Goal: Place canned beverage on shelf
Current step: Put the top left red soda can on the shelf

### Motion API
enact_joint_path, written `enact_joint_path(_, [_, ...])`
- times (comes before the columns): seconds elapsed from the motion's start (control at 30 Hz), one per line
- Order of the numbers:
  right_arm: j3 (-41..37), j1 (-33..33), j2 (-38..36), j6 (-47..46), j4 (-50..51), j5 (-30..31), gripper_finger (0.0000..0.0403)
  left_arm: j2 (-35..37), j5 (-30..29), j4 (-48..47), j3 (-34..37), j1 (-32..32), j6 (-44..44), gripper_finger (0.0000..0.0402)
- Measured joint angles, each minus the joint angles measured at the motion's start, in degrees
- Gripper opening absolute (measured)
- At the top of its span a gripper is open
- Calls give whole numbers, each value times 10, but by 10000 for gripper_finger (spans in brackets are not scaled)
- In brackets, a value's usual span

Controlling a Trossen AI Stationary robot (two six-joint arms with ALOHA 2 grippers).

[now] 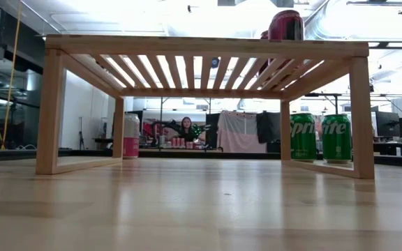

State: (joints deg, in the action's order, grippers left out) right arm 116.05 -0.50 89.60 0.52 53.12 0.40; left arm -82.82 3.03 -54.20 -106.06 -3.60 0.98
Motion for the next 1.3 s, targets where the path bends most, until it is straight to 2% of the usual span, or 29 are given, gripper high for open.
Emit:
enact_joint_path(0.13, [39, -2, 48, 9, 41, 0, 382, -7, -35, 0, -2, 18, -37, 288])
enact_joint_path(0.23, [44, -2, 76, 10, 29, -4, 382, -8, -44, 0, -2, 26, -53, 288])
enact_joint_path(0.37, [44, -2, 106, 10, 12, -41, 382, -9, -51, 3, -2, 33, -71, 288])
enact_joint_path(0.53, [44, -2, 128, 3, -12, -45, 373, -9, -51, 14, -2, 38, -92, 288])
enact_joint_path(0.6, [45, 2, 127, 1, -16, -45, 353, -9, -51, 9, -2, 37, -91, 288])
enact_joint_path(0.73, [45, 8, 125, 6, -6, -31, 281, -9, -50, 10, -2, 37, -88, 310])
enact_joint_path(0.93, [45, 8, 120, 10, 39, -24, 282, -4, -53, 17, -3, 37, -96, 349])
enact_joint_path(1.1, [45, 1, 103, 21, 99, -25, 282, 7, -53, 9, -2, 29, -100, 355])
enact_joint_path(1.2, [45, 1, 86, 22, 110, -24, 282, 29, -56, 7, -2, 15, -71, 356])
enact_joint_path(1.3, [42, 2, 60, 12, 113, -20, 282, 56, -51, 26, 40, -1, -36, 356])
